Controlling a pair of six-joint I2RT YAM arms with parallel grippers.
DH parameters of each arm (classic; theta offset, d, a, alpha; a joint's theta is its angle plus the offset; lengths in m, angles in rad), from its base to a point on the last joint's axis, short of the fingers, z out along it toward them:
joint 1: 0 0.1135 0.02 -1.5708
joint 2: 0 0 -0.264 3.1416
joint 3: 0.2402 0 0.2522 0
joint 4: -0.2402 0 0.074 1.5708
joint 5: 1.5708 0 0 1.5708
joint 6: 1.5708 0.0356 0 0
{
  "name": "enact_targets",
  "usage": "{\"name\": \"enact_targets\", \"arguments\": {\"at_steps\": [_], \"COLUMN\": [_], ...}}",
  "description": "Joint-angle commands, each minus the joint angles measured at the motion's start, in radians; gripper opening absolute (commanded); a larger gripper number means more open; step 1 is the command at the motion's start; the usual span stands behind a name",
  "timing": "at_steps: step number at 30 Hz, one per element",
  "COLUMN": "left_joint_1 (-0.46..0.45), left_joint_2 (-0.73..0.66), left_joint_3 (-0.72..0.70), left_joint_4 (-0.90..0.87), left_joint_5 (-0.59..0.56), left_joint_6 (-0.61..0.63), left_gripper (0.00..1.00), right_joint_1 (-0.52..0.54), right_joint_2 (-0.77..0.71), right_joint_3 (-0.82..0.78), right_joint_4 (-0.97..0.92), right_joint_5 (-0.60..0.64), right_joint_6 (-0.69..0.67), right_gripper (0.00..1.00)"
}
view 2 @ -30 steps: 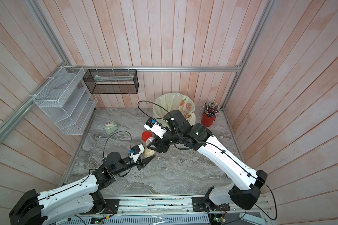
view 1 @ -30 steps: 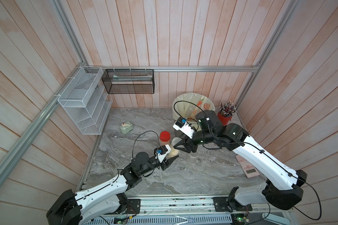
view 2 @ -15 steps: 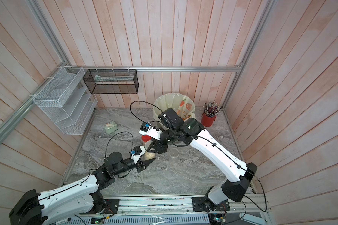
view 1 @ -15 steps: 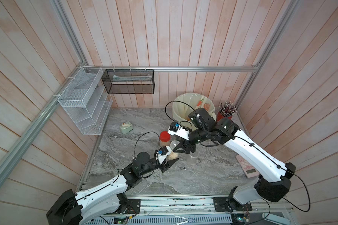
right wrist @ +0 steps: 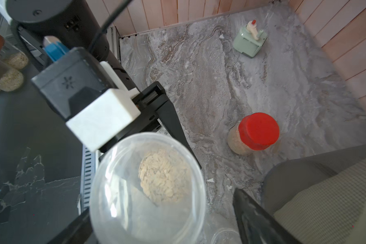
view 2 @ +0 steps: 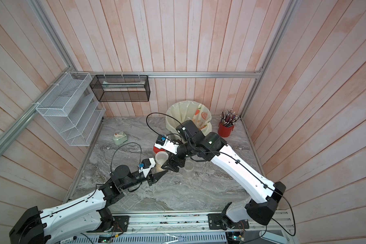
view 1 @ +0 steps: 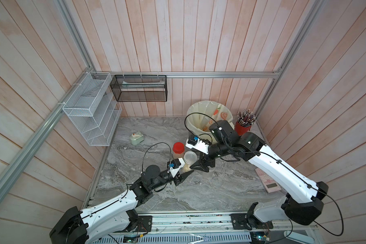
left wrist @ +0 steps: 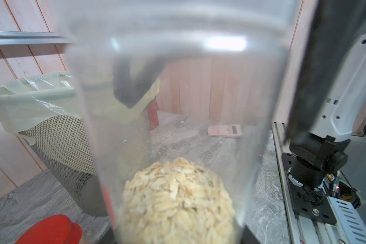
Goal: Empty expired oatmeal from jars
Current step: Unscrew the lid from the jar.
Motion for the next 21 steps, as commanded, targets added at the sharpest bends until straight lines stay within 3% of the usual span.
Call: {"name": "enact_targets", "arguments": {"at_steps": [1,7,15,21], "left_joint_1": [0.007,0.005,-0.005,-0.022], "left_joint_2": [0.004,0.024,0.108,0.156], "left_joint_3": [0.018,0.036,0.086,0.113], "left_joint_4": [0.042,0.027,0.05,0.054], "left_joint_5": [-0.03,-0.185,-0.363,-0.423], "left_joint_6": [0.029,0.094,0.198,0.24], "left_gripper": [0.0,0.0,0.0,0.0], "right_joint_1": [-0.018,-0.092,-0.094,-0.011], "right_joint_2": [-0.098,-0.22,-0.238,-0.143], "right_joint_3": [-0.039,-0.131,-0.164,-0.107], "right_joint_4": [0.095,0.218,0.271,0.217], "right_joint_5": [0.034,0.118,0.251,0.359], "right_joint_6": [0.035,0.254,0.863,1.009], "right_gripper": [0.93,0.94,0.81,0.81]}}
